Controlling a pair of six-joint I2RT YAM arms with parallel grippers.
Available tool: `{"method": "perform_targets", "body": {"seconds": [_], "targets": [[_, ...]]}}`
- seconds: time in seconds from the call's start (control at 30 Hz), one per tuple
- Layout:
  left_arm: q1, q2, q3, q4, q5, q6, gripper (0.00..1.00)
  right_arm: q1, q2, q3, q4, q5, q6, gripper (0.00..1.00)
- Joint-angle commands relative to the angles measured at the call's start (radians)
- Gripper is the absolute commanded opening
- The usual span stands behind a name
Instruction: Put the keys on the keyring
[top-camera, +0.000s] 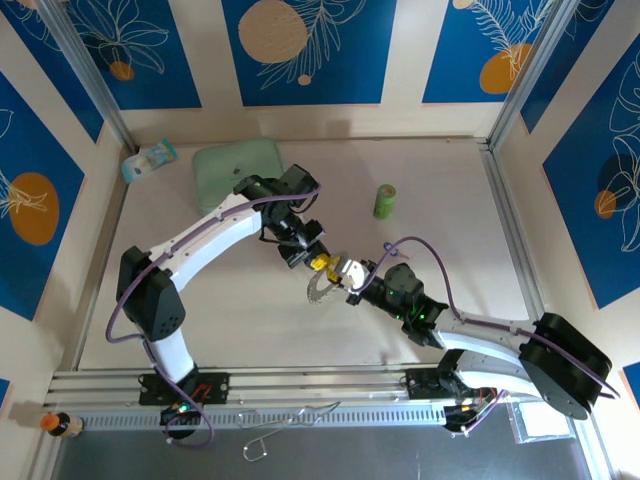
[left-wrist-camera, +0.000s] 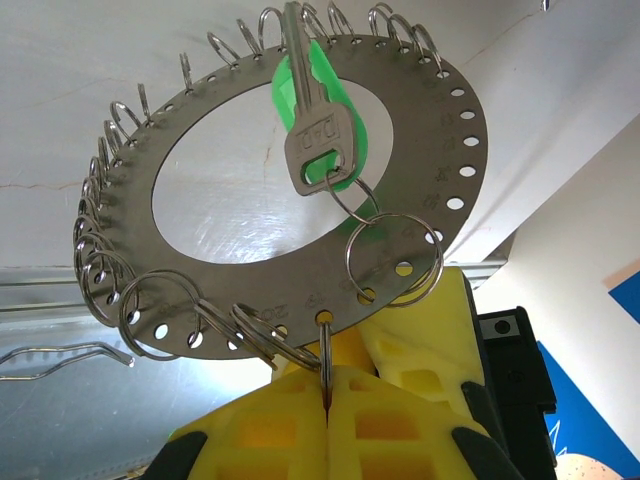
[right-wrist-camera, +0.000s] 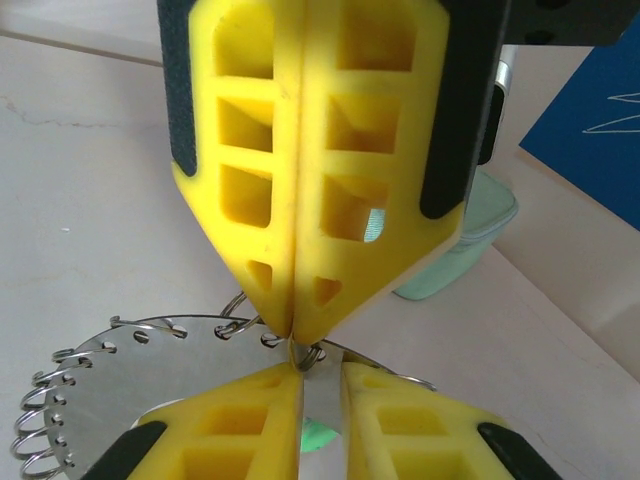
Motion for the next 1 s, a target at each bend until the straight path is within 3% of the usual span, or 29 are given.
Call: {"method": "perform_targets", "body": {"seconds": [0.0,0.5,0.77,0.9,0.97], "targets": [[0.007,-0.030,-0.013,-0.003,0.006,-0.063,0.00,-0.005,-0.011,0.010,0.072,-0.018,0.013,0.19],[0.008,-0.032,-0.014,0.000,0.000,-0.069,0.00,-0.004,-0.007,0.010,0.077,-0.064,0.009,0.21],[0.008,-0.035,-0.011,-0.003,-0.002,-0.073,0.00,-0.003,0.017,0.023,0.072,-0.016,0.001,0.13],[0.008,-0.041,-0.013,-0.002,-0.007,-0.075,0.00,-0.003,0.020,0.029,0.074,-0.005,0.000,0.00],[0.010,-0.053,-0.020,0.008,-0.027,-0.071,0.00,-0.004,0.013,0.029,0.069,0.006,-0.001,0.00]]}}
